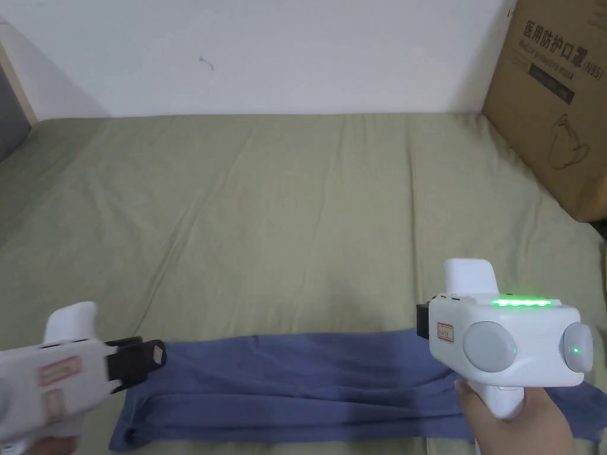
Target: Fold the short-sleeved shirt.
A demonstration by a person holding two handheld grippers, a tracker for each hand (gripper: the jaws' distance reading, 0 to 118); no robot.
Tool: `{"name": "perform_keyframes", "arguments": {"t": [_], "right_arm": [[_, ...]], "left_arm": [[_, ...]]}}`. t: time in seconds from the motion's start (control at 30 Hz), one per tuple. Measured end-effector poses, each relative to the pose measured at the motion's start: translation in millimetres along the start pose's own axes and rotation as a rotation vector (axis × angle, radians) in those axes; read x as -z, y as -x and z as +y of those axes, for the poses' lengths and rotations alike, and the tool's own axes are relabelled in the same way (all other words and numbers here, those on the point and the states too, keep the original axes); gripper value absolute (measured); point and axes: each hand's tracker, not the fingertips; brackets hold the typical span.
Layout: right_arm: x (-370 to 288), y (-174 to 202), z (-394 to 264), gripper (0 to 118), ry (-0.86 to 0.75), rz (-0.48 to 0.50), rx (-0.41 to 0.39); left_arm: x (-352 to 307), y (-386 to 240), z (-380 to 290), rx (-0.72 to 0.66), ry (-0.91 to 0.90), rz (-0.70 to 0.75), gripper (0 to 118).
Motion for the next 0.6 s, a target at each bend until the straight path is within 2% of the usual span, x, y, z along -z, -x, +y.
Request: {"name": "perform_keyframes", "arguments": {"t": [0.03,0.07,0.1,0.13,0.2,0.23,0.27,0.33,0.37,0.47,0.6], "right_arm": [[0,-3,0,0,0.002,0.003,-0.006],[2,-3,0,0,0.005,0.005,-0.016],[3,-3,-1,0,0.008,0.007,-0.021],[6,-4,-1,0,0.013,0.008,-0.023],[7,-3,-4,0,0.028,0.015,-0.024],[10,-4,-5,0,0.04,0.02,-0.021],[12,-5,-7,0,0.049,0.02,-0.022],[15,-6,-11,0,0.06,0.016,-0.023],[17,-7,-13,0,0.064,0.015,-0.025],[22,-8,-17,0,0.087,0.008,-0.029],[29,-11,-21,0,0.117,0.001,-0.033]], "left_arm": [[-2,23,2,-0.102,0.024,-0.148,0],[-4,44,4,-0.159,0.045,-0.221,0],[-4,62,4,-0.215,0.061,-0.274,1],[-5,73,4,-0.269,0.065,-0.319,7],[-3,100,3,-0.334,0.067,-0.32,9],[-1,112,2,-0.359,0.077,-0.341,24],[4,113,0,-0.379,0.092,-0.349,50],[17,123,-4,-0.396,0.142,-0.336,117],[20,126,-8,-0.387,0.115,-0.345,118],[45,133,-15,-0.427,0.183,-0.358,118],[84,109,-16,-0.438,0.219,-0.584,118]]}}
